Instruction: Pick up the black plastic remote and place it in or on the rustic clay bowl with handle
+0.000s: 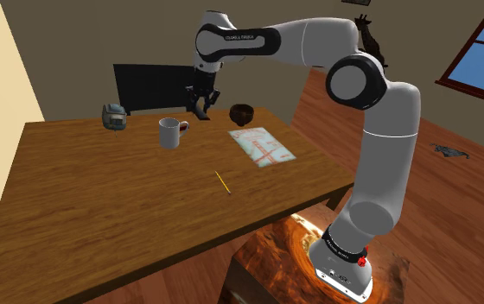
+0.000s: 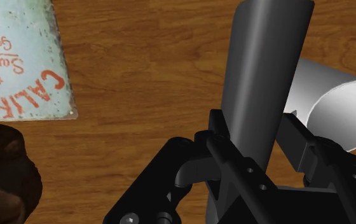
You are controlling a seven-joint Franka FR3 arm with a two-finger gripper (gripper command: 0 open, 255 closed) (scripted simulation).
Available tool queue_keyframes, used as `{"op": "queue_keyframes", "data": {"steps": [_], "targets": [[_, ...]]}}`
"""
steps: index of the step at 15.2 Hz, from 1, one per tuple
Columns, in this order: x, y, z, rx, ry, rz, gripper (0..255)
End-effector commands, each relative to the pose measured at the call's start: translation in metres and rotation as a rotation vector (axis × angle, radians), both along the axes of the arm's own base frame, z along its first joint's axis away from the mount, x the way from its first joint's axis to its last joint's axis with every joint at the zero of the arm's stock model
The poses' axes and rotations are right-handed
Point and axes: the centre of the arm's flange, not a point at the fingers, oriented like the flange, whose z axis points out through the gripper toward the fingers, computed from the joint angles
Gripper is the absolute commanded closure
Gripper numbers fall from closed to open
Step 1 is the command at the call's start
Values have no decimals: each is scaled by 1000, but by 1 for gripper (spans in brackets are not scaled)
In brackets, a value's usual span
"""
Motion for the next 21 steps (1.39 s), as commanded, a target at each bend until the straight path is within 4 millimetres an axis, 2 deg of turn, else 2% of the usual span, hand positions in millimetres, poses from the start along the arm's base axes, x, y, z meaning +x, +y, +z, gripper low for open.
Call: {"op": "queue_keyframes", "data": {"steps": [1,3,21], "targets": [[0,0,11,0,0,0,255],[0,0,20,0,0,0,255],[-4,-237,13,0,0,0,255]]}}
